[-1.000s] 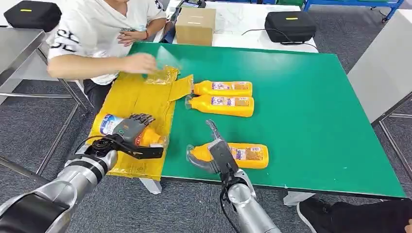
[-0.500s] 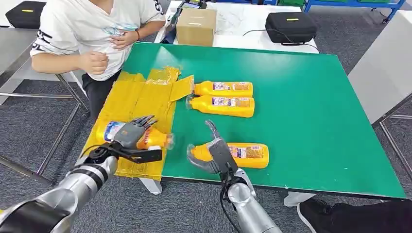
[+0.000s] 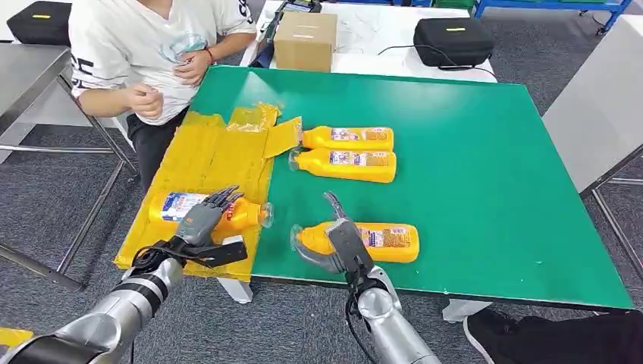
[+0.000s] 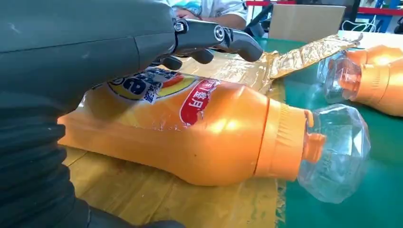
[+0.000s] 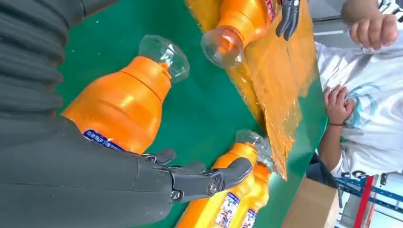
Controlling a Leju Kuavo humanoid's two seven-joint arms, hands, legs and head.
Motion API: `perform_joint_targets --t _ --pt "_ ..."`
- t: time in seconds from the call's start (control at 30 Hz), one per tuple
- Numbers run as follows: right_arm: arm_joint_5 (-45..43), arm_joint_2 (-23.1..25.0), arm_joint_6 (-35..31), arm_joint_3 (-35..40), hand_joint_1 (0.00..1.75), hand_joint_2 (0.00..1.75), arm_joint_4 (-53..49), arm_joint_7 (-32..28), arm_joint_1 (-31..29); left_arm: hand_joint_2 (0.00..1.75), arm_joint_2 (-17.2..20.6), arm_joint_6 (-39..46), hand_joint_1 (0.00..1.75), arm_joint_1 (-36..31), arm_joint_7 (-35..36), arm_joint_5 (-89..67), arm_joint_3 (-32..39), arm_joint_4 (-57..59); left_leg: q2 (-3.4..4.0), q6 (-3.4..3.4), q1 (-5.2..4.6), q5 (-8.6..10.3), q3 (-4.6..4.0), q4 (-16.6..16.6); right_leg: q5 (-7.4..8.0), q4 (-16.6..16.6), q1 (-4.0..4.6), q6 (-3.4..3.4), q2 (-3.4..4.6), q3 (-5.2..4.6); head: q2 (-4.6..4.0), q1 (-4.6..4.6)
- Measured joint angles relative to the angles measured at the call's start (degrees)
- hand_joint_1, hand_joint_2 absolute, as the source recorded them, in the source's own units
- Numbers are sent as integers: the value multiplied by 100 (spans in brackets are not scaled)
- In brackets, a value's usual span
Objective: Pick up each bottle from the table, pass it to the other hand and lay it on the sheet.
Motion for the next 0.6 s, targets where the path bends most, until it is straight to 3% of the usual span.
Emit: perform_joint_targets --t 0.07,0.1,0.13,0.17,0.23,0.27,0.4,0.43,0.53,0.6 --pt "-2 0 0 0 0 175 4 0 0 175 -4 0 0 3 0 0 22 -4 0 0 0 0 0 0 0 0 0 0 0 0 0 0" --pt "-2 0 0 0 0 175 7 0 0 0 -7 2 0 4 -4 7 33 -4 0 0 0 0 0 0 0 0 0 0 0 0 0 0" --pt "-4 0 0 0 0 175 9 0 0 0 -7 15 0 7 -48 61 46 -7 0 0 0 0 0 0 0 0 -1 0 0 0 0 0" --pt "-11 0 0 0 0 175 11 -2 0 175 -11 33 0 23 -134 151 75 -9 1 0 0 0 -1 0 0 0 -1 0 0 0 0 2" --pt "2 -4 -48 0 0 175 20 -42 0 175 -17 61 0 103 -444 563 206 -83 8 0 -1 0 -2 0 2 0 -1 1 2 -3 0 0" --pt "69 -9 -120 0 0 0 20 -94 -5 175 -17 66 0 183 -548 908 260 -213 12 1 -1 1 -6 0 3 0 -1 1 3 -9 0 2" --pt "494 -92 -313 15 0 0 -138 387 -181 175 -11 -276 0 546 -649 2681 368 -1138 16 6 -1 9 -35 2 7 0 0 2 3 -40 0 2" --pt "648 -120 -393 24 0 175 -159 515 -223 175 -20 -445 0 648 -653 2984 441 -1399 18 6 -1 8 -35 2 7 0 0 2 3 -39 0 0" --pt "1146 -232 -671 63 0 175 -203 781 -232 175 -116 -969 0 994 -660 3750 702 -2130 19 7 -2 6 -40 4 7 -1 -1 2 3 -47 0 0" --pt "2123 -438 -890 157 0 175 -312 1469 -217 175 -269 -1770 0 1170 -664 4479 1015 -2589 14 7 -3 6 -53 6 7 -4 -2 3 1 -58 0 -4"
